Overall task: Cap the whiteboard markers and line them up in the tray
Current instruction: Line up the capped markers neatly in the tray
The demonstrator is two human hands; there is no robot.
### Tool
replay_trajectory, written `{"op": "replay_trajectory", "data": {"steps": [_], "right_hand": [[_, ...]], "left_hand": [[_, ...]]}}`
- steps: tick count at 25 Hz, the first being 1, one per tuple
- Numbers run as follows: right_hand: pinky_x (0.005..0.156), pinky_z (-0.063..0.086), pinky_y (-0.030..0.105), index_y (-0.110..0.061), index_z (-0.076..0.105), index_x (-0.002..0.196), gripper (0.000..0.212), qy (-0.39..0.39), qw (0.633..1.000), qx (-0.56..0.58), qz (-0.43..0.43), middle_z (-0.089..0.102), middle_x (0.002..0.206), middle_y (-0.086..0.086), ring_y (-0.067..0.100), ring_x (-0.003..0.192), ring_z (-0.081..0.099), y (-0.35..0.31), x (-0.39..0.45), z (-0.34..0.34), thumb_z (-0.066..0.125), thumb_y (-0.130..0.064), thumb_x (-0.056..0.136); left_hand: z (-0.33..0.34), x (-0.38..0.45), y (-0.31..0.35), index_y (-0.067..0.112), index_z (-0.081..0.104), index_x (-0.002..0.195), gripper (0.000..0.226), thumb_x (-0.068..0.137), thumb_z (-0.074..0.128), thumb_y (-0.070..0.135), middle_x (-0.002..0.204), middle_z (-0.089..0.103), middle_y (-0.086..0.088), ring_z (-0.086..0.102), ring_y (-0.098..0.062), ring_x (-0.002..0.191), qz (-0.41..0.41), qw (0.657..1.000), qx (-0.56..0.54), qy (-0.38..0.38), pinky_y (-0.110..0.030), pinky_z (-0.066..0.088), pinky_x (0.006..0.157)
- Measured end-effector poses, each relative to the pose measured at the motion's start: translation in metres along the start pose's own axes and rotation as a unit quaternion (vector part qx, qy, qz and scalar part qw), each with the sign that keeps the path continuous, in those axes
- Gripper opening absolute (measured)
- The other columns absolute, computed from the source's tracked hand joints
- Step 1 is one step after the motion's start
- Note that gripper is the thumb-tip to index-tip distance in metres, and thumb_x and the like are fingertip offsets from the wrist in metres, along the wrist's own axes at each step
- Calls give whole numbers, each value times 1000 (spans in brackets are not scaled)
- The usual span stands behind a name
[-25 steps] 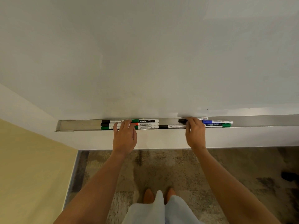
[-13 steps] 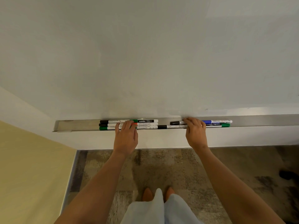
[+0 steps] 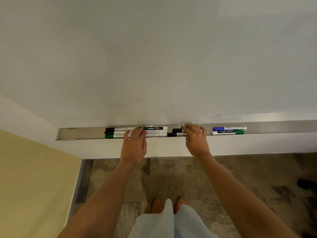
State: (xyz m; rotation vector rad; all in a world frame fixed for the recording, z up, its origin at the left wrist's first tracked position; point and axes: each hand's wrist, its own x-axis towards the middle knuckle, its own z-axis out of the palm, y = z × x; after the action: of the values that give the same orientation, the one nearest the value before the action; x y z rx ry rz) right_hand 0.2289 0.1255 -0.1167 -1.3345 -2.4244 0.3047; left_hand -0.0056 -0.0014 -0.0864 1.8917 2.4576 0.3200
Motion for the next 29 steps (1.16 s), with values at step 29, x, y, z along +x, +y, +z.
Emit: {"op": "replay_trajectory", "data": {"steps": [29], "right_hand": [[99, 37, 42, -12, 57, 109, 15, 133, 971, 5, 200, 61, 108, 8, 25, 101, 55, 95, -31, -44, 47, -12, 98]], "left_hand": [[-4, 4, 23, 19, 57, 129, 35, 98, 41, 23, 138, 53, 0, 42, -19, 133, 9, 1000, -3, -29, -44, 22, 116]]}}
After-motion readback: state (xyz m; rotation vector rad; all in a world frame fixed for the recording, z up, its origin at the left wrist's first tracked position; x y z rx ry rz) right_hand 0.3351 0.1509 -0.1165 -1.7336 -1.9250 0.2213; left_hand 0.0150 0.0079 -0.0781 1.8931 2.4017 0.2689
